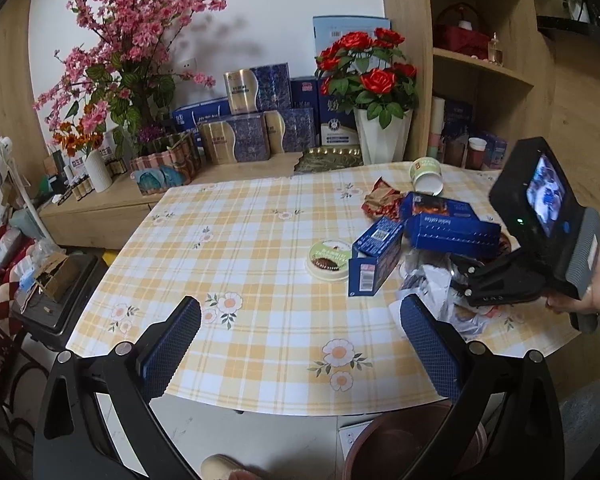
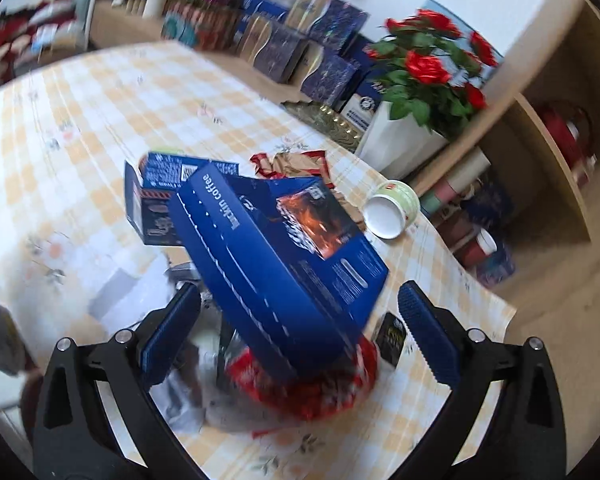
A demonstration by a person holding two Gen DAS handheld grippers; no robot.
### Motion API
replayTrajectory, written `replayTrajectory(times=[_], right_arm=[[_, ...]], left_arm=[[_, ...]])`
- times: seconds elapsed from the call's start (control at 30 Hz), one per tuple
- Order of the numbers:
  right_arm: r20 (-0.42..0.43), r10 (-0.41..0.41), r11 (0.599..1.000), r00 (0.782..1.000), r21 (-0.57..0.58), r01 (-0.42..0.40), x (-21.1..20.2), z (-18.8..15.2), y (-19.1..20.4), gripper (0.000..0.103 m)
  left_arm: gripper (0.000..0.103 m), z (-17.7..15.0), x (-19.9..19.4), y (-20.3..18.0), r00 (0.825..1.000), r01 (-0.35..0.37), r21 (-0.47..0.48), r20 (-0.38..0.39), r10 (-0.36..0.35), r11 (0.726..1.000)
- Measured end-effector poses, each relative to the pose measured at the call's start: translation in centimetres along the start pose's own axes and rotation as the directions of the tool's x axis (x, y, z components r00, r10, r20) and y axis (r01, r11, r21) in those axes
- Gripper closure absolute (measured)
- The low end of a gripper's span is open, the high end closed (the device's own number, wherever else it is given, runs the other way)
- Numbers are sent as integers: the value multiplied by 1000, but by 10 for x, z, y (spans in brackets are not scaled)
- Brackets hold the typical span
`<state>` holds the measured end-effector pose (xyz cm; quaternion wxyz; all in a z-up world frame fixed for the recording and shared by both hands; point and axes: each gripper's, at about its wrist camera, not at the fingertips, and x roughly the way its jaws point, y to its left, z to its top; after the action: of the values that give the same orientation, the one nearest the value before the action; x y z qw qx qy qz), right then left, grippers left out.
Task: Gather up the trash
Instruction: 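Grasp the blue luckin coffee box with the right tool while left tool approaches crumpled paper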
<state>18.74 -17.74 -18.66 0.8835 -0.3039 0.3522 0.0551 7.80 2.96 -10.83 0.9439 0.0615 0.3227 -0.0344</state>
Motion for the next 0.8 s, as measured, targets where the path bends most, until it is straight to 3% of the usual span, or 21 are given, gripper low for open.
replayTrajectory(times=[0.13, 0.27, 0.3, 0.37, 0.43, 0.63, 0.8], right_arm=[[-22, -44, 996, 999, -76, 42, 22, 7, 11, 6], [-26, -34, 998, 999, -57, 33, 30, 12, 8, 9], [-22, -15, 999, 1000, -42, 14, 30, 12, 5, 13], [-18, 15, 999, 1000, -34, -16, 28, 14, 3, 41], [-13, 38, 999, 999, -21, -38, 24, 15, -2, 50], [143, 19, 993, 990, 114, -36, -13, 23, -37, 56], [263, -25, 962, 964, 269, -49, -50, 25, -83, 58]], left_arm=[[5, -6, 8, 5, 1000, -1, -12, -14, 1, 1000], [5, -8, 12, 10, 1000, 8, -36, -20, -9, 999], [5, -8, 14, 11, 1000, 11, -38, -23, -12, 999], [5, -9, 16, 10, 999, 17, -40, -29, -18, 999], [5, -10, 19, 7, 999, 26, -42, -37, -28, 999], [5, -10, 15, -1, 1000, 30, -37, -2, -30, 999], [6, -7, 17, -9, 995, 98, -50, -8, -99, 994]])
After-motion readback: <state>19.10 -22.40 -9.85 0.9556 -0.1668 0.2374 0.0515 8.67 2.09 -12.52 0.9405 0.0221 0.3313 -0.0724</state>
